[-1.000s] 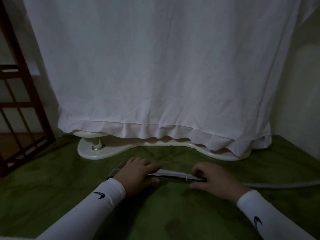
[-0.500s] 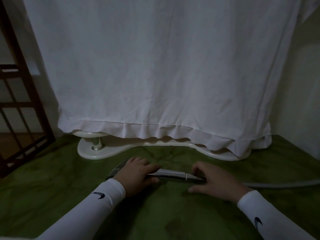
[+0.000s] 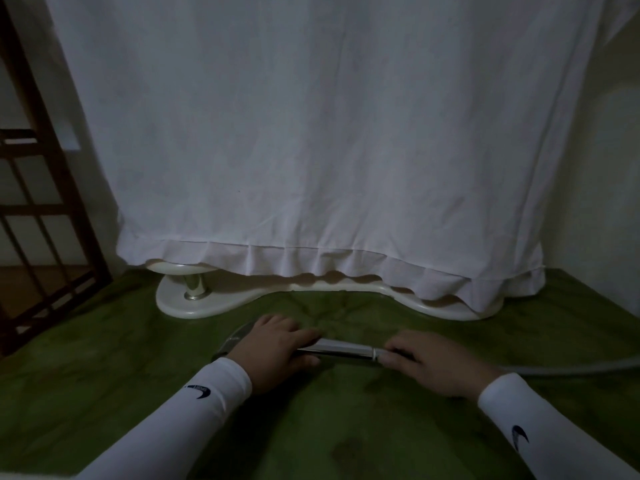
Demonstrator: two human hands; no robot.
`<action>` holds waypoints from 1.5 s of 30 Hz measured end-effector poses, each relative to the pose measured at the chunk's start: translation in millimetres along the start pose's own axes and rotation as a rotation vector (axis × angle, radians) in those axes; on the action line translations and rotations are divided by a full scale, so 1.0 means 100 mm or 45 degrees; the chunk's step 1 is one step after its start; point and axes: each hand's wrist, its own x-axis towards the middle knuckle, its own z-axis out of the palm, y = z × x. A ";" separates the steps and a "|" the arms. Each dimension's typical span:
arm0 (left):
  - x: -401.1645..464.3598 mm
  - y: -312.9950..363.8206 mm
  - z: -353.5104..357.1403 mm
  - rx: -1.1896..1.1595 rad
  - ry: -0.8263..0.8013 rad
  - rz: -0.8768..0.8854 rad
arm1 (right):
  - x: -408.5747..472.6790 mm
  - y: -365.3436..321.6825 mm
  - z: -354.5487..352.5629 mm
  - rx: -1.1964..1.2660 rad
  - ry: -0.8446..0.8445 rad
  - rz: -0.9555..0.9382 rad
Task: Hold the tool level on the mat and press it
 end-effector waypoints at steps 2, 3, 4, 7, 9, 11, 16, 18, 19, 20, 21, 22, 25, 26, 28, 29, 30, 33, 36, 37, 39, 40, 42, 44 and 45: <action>0.01 0.00 0.01 -0.013 0.005 0.001 | -0.02 -0.02 -0.01 -0.011 0.009 -0.019; 0.01 0.00 0.00 -0.020 0.008 -0.006 | -0.03 -0.03 -0.01 -0.023 0.036 -0.021; 0.02 0.00 -0.01 -0.027 0.012 -0.011 | -0.04 -0.04 0.01 -0.052 0.075 -0.014; 0.02 0.03 -0.03 -0.020 0.011 -0.014 | -0.05 -0.10 0.09 -0.168 0.190 -0.024; 0.01 0.03 -0.04 -0.008 0.002 -0.012 | -0.03 -0.11 0.14 -0.197 0.260 -0.052; 0.01 0.03 -0.06 -0.019 -0.002 -0.007 | -0.02 -0.11 0.16 -0.229 0.300 -0.076; 0.01 0.03 -0.04 -0.017 0.002 0.000 | -0.01 -0.07 0.13 -0.183 0.256 -0.112; 0.02 0.01 -0.01 0.005 0.011 -0.005 | 0.01 -0.05 0.11 -0.136 0.217 -0.101; 0.02 0.01 0.00 0.019 0.028 0.000 | 0.02 -0.04 0.10 -0.116 0.193 -0.102; 0.02 0.00 0.02 0.033 0.050 0.008 | 0.04 -0.04 0.10 -0.099 0.169 -0.103; 0.02 0.00 0.04 0.048 0.069 0.017 | 0.06 -0.03 0.08 -0.080 0.145 -0.101; 0.02 -0.01 0.06 0.061 0.086 0.026 | 0.07 -0.02 0.07 -0.051 0.124 -0.095; 0.01 -0.01 0.10 0.064 0.130 0.034 | 0.09 -0.01 0.01 0.021 0.063 -0.064; 0.00 -0.01 0.12 0.076 0.178 0.050 | 0.10 0.00 -0.01 0.033 0.038 -0.059; -0.01 -0.01 0.15 0.123 0.305 0.087 | 0.11 0.01 -0.03 0.059 -0.011 -0.058; -0.01 0.00 0.17 0.144 0.346 0.091 | 0.12 0.01 -0.05 0.077 -0.035 -0.054; -0.02 0.00 0.19 0.162 0.368 0.096 | 0.13 0.01 -0.06 0.103 -0.058 -0.052; -0.03 0.03 0.19 0.185 0.355 0.055 | 0.14 0.01 -0.08 0.155 -0.107 -0.034; -0.02 0.04 0.18 0.180 0.341 0.015 | 0.16 0.02 -0.05 0.144 -0.079 -0.023; -0.01 0.04 0.17 0.155 0.314 0.004 | 0.17 0.02 -0.04 0.108 -0.051 -0.023; 0.01 0.02 0.14 0.114 0.232 -0.005 | 0.18 0.01 -0.01 -0.010 0.024 -0.043; 0.02 0.01 0.13 0.090 0.183 -0.008 | 0.17 0.00 0.02 -0.069 0.065 -0.055; 0.04 0.00 0.13 0.075 0.134 -0.015 | 0.16 -0.01 0.08 -0.129 0.123 -0.052; 0.06 0.01 0.14 0.075 0.091 -0.022 | 0.14 0.00 0.16 -0.117 0.164 -0.023; 0.06 0.02 0.14 0.074 0.066 -0.039 | 0.13 0.00 0.18 -0.106 0.181 -0.009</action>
